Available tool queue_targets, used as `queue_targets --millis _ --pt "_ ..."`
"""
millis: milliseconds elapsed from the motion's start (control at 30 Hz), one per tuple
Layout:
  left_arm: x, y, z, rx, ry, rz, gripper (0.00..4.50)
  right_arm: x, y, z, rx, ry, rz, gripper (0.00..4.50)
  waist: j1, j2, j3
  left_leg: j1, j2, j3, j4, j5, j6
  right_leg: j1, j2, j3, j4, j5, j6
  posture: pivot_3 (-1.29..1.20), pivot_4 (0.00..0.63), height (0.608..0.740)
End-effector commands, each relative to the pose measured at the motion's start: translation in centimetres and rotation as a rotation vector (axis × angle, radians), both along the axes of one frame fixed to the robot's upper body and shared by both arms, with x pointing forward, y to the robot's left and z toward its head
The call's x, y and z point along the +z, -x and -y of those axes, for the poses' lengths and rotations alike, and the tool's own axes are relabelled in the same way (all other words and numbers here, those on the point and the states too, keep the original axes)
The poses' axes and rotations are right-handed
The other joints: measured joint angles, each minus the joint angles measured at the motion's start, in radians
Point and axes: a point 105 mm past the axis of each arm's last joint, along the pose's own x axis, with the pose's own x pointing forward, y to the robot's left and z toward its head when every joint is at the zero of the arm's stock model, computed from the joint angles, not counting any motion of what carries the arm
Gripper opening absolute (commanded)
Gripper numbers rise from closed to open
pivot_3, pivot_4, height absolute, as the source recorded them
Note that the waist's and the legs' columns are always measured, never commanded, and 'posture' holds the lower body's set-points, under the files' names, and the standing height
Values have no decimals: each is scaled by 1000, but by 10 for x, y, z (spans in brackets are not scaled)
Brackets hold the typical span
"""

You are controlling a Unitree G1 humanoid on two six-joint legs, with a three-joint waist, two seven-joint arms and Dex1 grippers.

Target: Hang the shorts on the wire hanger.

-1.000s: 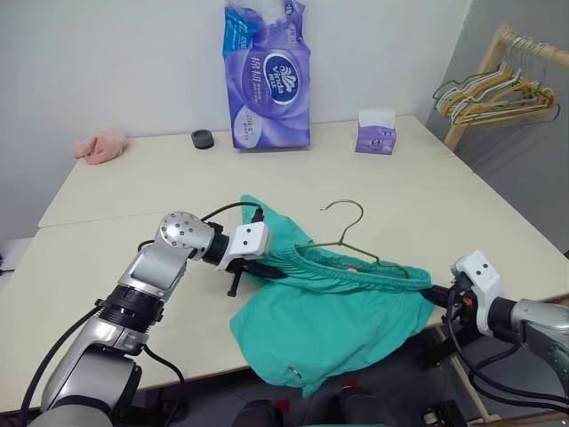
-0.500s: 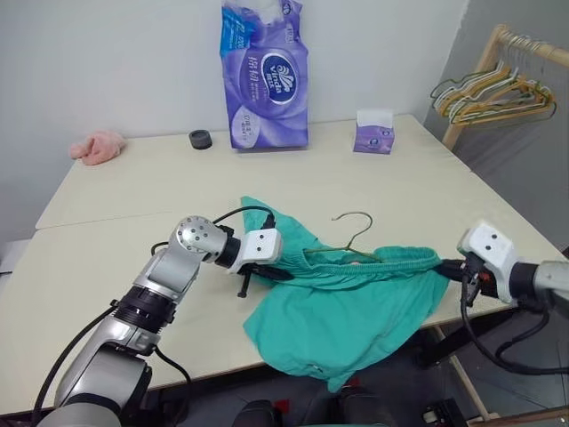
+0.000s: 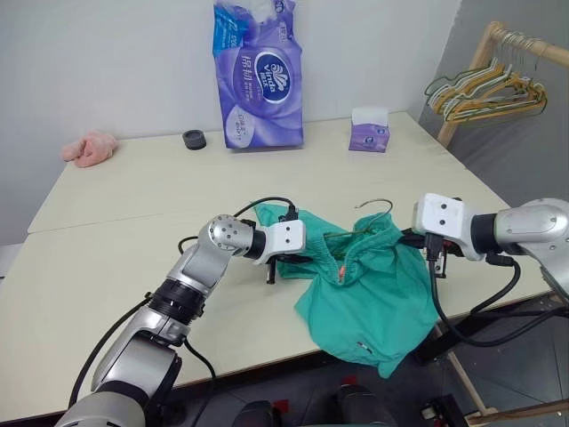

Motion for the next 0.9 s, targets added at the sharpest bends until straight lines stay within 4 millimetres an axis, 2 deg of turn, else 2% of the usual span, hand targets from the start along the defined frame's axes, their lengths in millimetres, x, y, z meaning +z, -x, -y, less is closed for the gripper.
queue_targets --millis 33,67,167,433,533,567,700,767,900 --pt "10 -1 5 -10 10 36 11 11 0 -8 52 12 67 0 0 0 0 0 0 0 0 0 0 0 0 0 0 0 0 -194 49 740" --pt "9 -1 5 -10 10 35 11 11 0 -8 53 11 67 0 0 0 0 0 0 0 0 0 0 0 0 0 0 0 0 -194 49 740" --pt "8 0 5 -10 12 30 11 15 2 -6 46 -5 73 636 0 0 0 0 0 0 0 0 0 0 -1 0 0 0 0 -194 49 740" --pt "6 2 7 -14 22 23 11 16 21 11 -29 -28 -2 3266 2 0 0 -1 0 -1 0 0 0 0 -1 -1 0 0 0 -192 47 740" --pt "6 3 7 -13 27 23 11 17 21 29 -139 -47 -12 4282 2 0 0 -1 0 -1 0 0 0 0 -2 -1 0 0 0 -192 47 740" --pt "6 3 7 -12 29 22 11 17 20 34 -174 -51 -11 4493 2 0 0 -1 0 -1 0 0 0 0 -2 -1 0 0 0 -180 46 740" --pt "6 5 8 -14 43 19 11 11 20 44 -245 -71 -16 4500 2 0 -1 -1 0 -1 0 0 0 0 -2 -1 0 0 0 -182 46 740" --pt "6 7 9 -21 46 16 11 7 20 41 -250 -94 -35 4500 2 0 -1 -1 0 -1 0 0 0 0 -1 -1 0 0 0 -187 44 740" --pt "8 9 12 -37 58 16 11 -7 7 35 -241 -106 -62 4500 0 0 -1 -1 0 0 0 0 0 0 -1 -1 0 0 0 -196 40 740"
